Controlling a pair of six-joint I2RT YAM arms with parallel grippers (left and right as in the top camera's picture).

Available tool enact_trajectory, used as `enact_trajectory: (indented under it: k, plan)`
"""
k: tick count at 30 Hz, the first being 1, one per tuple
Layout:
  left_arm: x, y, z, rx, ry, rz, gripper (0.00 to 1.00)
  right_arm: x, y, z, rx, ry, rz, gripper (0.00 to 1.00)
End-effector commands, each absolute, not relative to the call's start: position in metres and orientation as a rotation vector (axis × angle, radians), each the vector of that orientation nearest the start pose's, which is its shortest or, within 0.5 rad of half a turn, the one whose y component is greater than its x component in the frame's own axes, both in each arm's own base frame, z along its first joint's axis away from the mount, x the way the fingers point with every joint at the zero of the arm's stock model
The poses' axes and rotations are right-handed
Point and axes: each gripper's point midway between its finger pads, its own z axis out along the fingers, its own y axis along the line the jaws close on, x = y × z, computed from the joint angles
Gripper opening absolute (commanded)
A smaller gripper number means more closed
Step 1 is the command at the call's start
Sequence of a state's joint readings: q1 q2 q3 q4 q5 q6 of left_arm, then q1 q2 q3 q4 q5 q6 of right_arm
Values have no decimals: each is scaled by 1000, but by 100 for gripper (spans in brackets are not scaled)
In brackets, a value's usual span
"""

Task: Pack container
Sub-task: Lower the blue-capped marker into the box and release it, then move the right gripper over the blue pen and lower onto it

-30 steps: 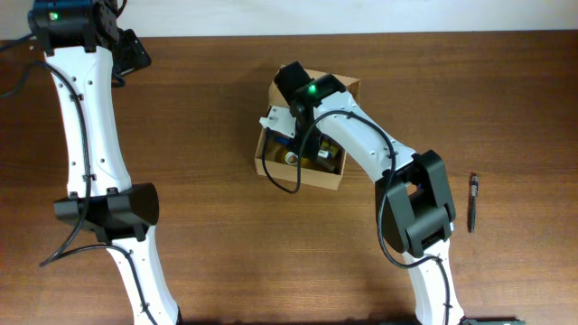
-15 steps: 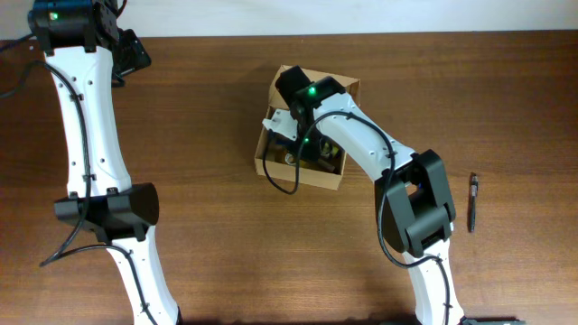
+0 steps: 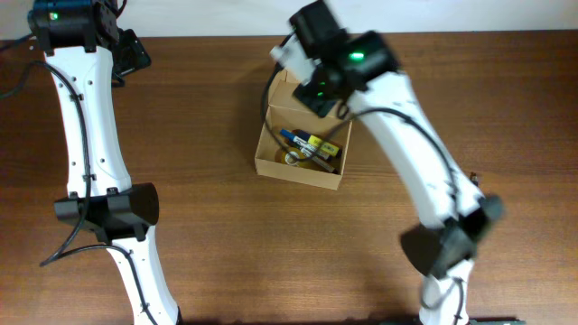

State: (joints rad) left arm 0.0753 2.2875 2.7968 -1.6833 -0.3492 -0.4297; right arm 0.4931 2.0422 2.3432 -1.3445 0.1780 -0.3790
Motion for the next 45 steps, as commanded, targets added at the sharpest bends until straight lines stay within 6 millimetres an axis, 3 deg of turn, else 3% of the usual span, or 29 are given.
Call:
enact_trajectory:
  k: [1, 4, 7, 9, 11, 14, 19, 23, 29, 33, 45]
  plan:
    - [464, 98, 270, -759, 2547, 386, 100, 433, 137, 332, -696, 2352, -267, 55]
    - [464, 98, 270, -759, 2548, 386, 100, 426, 83, 352, -517, 2359, -290, 56]
    - [464, 98, 270, -759, 2548, 386, 100, 421, 16, 350, -290, 2387, -288, 60]
    - [464, 98, 270, -759, 2547, 386, 100, 417, -21, 328, -188, 2432, -222, 62]
    - [464, 98, 270, -759, 2547, 386, 100, 409, -50, 291, -94, 2522, -163, 62]
    - [464, 98, 270, -759, 2548, 386, 100, 396, -76, 228, 65, 2670, -71, 57]
    - [464, 98, 270, -759, 2548, 386, 100, 367, -85, 146, 212, 2881, 9, 54]
    - [464, 98, 270, -759, 2547, 386, 100, 343, -69, 109, 243, 3004, 118, 53]
    - [464, 98, 270, -759, 2548, 386, 100, 325, -43, 89, 211, 3088, 179, 54]
    - [464, 98, 270, -759, 2548, 386, 100, 319, -41, 79, 246, 3112, 188, 53]
    - [464, 98, 270, -759, 2548, 386, 100, 276, -33, 27, 321, 3223, 181, 50]
